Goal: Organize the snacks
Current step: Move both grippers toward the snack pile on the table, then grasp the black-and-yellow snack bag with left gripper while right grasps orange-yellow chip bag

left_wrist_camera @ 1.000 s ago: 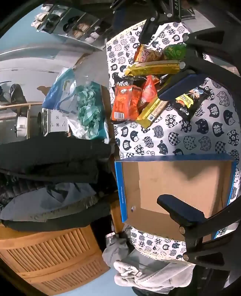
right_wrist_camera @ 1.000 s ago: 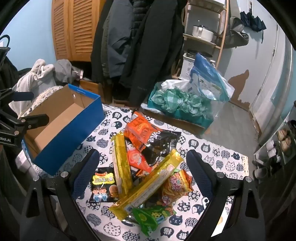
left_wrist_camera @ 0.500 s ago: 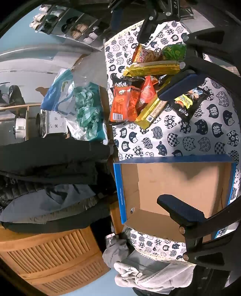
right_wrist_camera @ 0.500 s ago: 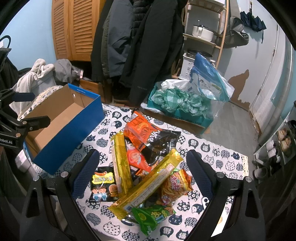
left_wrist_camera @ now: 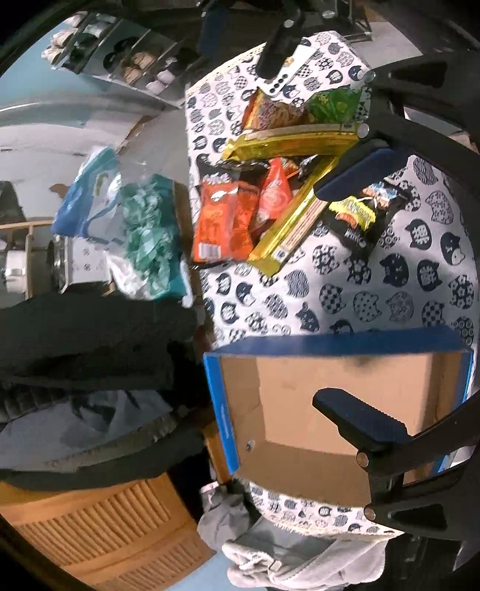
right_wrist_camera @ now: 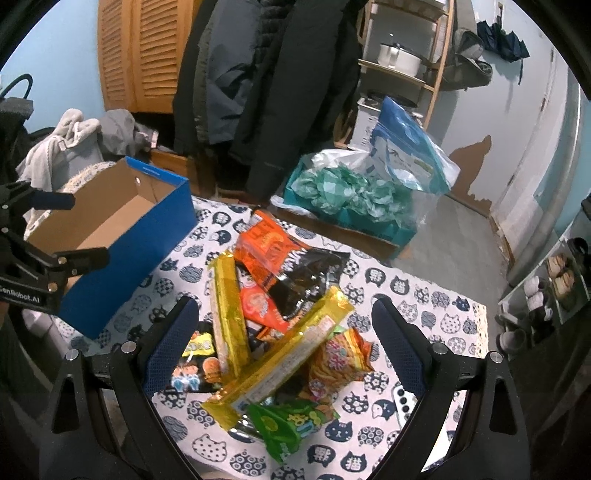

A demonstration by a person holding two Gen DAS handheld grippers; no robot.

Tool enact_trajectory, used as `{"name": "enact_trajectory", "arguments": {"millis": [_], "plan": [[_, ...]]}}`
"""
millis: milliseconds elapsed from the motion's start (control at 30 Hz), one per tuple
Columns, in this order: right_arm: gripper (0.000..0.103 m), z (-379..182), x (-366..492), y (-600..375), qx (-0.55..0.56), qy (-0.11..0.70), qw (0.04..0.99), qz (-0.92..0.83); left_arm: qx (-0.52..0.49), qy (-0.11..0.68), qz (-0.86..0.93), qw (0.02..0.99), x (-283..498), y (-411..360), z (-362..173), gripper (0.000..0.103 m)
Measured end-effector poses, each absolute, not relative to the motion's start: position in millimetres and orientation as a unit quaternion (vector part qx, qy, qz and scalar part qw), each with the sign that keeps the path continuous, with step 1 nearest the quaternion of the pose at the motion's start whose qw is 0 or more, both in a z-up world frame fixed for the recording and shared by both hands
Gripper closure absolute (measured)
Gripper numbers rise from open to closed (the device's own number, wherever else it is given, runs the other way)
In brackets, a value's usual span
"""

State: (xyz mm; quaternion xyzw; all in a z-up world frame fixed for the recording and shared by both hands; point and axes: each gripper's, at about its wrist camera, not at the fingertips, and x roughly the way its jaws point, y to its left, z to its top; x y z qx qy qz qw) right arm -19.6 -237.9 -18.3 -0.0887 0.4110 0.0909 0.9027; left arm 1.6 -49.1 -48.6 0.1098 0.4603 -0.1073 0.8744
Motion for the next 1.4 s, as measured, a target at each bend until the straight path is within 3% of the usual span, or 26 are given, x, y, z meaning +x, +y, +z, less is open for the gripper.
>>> {"name": "enact_trajectory", "arguments": {"millis": [867, 1333, 1400], "plan": [[0.010, -119, 12, -315, -0.031, 0.544, 0.839, 0.005, 0.105, 0.602, -0.107, 0.784, 40, -114, -166, 0.000], [0.010, -161, 28, -324, 0.019, 0.586, 0.810, 0.010, 0.153, 0.608, -0.083, 0.775, 45, -125, -211, 0.000], [0.014, -165, 31, -323, 0.028, 0.588, 0.808, 0.016, 0.159, 0.606, -0.087, 0.774, 46, -124, -211, 0.000]]}}
